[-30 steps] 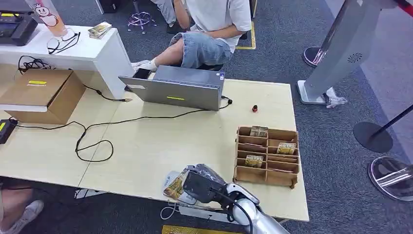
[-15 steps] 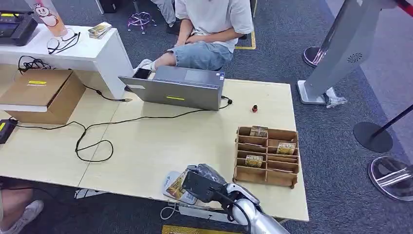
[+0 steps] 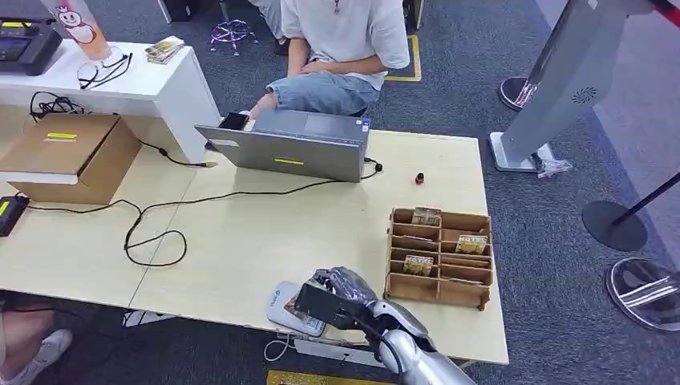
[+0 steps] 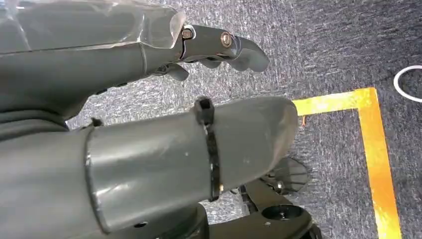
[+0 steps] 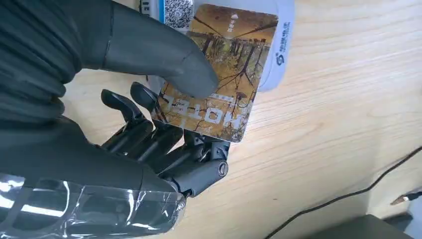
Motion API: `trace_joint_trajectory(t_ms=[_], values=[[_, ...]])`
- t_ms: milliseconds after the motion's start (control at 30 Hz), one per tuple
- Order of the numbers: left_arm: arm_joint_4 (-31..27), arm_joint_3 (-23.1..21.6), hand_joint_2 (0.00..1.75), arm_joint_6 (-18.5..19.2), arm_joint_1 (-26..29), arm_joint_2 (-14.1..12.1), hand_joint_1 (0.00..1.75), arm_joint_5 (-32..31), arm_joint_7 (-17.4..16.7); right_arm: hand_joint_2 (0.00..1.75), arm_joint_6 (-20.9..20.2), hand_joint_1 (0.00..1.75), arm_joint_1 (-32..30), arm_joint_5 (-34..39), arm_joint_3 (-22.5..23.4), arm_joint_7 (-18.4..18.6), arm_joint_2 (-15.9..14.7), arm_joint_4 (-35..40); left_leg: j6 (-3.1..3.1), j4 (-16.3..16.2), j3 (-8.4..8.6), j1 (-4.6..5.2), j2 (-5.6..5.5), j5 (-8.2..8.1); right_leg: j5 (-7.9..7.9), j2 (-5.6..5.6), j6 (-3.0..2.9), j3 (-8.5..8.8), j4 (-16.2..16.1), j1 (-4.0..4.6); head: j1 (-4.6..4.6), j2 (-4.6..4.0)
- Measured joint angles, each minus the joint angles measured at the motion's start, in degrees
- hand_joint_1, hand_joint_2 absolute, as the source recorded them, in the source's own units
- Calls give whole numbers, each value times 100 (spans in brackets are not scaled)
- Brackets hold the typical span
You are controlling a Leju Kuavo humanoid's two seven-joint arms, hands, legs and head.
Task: Pass the card to the sensor for recognition and then transmit it.
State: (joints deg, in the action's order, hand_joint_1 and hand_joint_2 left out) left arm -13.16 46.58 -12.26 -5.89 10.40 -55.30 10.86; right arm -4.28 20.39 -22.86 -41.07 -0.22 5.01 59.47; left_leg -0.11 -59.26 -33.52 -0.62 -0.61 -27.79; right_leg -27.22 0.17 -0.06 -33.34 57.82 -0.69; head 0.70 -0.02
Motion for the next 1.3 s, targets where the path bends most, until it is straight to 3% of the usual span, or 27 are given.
trace_joint_trajectory(t_ms=[867, 1300], values=[[0, -98, 0, 9, -37, -28, 0, 107, -48, 175, -42, 175, 92, -319, 9, 129, 127, -282, 0, 0, 0, 0, 0, 0, 0, 0, 0, 0, 0, 0, -2, 0], [0, -103, 0, 0, -37, -46, 0, 197, -55, 175, 242, 175, 239, -987, -57, 402, 321, -524, 0, 0, 0, 0, 0, 0, 0, 0, 0, 0, 0, 0, -2, 0]])
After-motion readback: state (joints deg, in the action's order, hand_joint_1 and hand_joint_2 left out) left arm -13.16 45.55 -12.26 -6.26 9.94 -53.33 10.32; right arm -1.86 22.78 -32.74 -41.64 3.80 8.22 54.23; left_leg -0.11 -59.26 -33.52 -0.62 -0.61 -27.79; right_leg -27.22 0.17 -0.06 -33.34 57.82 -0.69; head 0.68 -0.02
